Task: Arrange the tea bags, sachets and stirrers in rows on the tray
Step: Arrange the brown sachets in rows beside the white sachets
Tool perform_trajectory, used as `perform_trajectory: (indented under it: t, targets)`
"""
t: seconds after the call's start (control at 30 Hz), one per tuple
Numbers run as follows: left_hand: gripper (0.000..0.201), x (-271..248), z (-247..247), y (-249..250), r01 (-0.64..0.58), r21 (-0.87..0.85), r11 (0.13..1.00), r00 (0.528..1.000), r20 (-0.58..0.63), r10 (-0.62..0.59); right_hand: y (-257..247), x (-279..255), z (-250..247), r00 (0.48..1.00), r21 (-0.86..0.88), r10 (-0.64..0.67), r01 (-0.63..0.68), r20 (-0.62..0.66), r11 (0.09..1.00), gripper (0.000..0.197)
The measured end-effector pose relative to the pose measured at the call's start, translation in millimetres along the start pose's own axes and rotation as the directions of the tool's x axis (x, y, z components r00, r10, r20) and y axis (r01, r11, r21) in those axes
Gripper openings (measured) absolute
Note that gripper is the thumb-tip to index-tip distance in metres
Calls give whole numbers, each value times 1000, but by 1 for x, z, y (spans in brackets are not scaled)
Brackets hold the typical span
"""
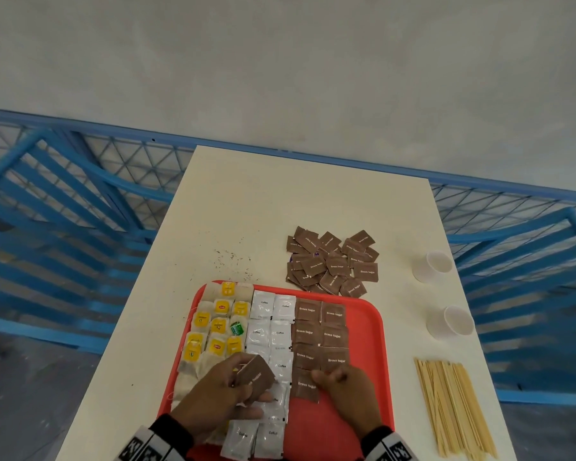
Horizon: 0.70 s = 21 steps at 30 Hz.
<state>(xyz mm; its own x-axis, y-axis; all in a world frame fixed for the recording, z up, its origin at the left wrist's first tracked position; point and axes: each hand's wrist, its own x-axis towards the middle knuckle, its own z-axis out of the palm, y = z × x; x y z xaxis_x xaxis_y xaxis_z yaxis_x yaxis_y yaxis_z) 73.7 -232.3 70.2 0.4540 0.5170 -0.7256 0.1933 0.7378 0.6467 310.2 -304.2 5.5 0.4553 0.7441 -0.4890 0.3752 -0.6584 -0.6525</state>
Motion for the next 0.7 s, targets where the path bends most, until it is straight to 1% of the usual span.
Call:
perform_trajectory:
  t: [0.03,0.07,0.1,0.13,0.17,0.2,0.23,0.3,0.37,0.43,0.5,0.57,0.63,0.7]
  targets:
    - [38,-1,2,2,3,-2,1000,999,43,-3,-10,-5,-5,997,35,-72,71,23,997,39]
    - [37,-1,4,4,1,12,1000,997,82,-2,-23,-13,-11,986,87,-146,139,84,986,35]
    - [35,-1,8,5,-5,34,999,994,109,1,-38,-21,-15,962,154,-205,178,179,972,28]
    - [31,0,12,7,-13,56,998,993,120,6,-51,-29,-19,927,208,-255,201,276,957,21]
    - [26,1,16,9,-23,74,997,993,121,14,-60,-34,-21,891,242,-303,229,339,943,15]
    - [20,2,20,10,-35,93,995,993,113,25,-64,-36,-22,873,262,-341,258,349,930,11]
    - [16,3,24,12,-54,111,992,995,92,44,-65,-37,-23,876,262,-360,283,322,923,10]
    - [16,5,31,13,-105,161,981,994,31,101,-60,-39,-27,895,241,-369,312,250,919,14]
    - [21,7,35,14,-158,222,962,985,-35,169,-52,-40,-32,913,267,-341,279,224,922,16]
    - [23,7,38,15,-175,247,953,976,-84,201,-45,-43,-37,922,305,-315,240,225,922,13]
    - [21,8,41,15,-161,260,952,980,-68,185,-38,-45,-41,922,343,-312,223,230,912,10]
    - [17,9,45,14,-141,302,943,989,-4,149,-35,-48,-46,923,397,-320,217,215,892,6]
    - [16,10,48,14,-136,339,931,991,58,124,-32,-51,-49,932,407,-321,232,166,884,4]
    - [16,13,50,13,-150,366,919,988,90,126,-27,-54,-50,943,403,-313,243,116,882,5]
